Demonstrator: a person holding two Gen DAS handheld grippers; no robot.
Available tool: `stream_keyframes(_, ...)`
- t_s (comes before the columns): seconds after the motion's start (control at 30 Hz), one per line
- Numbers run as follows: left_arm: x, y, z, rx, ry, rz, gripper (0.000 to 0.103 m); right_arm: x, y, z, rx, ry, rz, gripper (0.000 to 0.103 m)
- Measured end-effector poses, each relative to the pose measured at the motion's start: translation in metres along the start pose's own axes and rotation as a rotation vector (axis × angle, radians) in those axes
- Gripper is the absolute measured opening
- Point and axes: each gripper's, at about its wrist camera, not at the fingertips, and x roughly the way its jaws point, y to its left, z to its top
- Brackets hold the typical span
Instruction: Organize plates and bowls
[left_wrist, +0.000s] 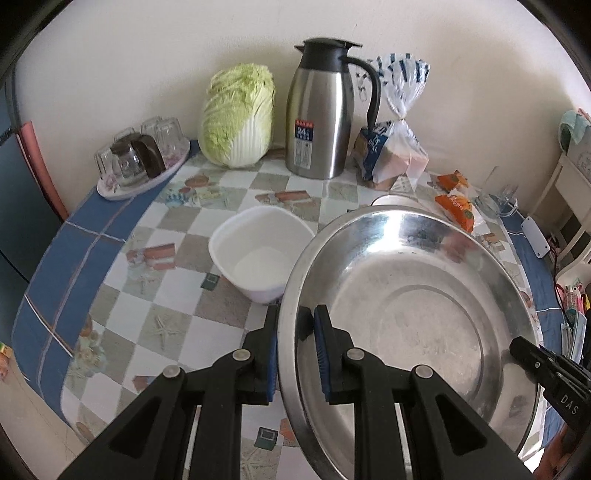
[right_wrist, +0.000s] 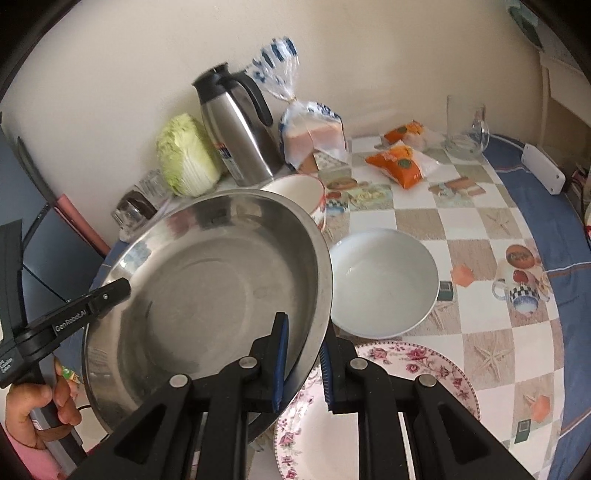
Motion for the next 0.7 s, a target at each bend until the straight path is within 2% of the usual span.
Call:
stream_keyframes(0.33, 0.02, 0.016, -0.012, -0.05, 0.018, -0.017, 0.019, 0.019, 0.01, -0.004, -0.036, 0.066, -0.026, 0.019)
stream_keyframes(0.5, 0.031, 0.023, -0.019, -0.057, 0.058, -0.011, 0.019, 0.028, 0.013, -0.005, -0.049, 0.092, -0.037, 0.019)
stream_keyframes(0.7, 0.034, 0.026, -0.022, -0.06, 0.067, 0.001, 0.019, 0.038, 0.018, -0.006, -0.081, 0.118, -0.057, 0.019)
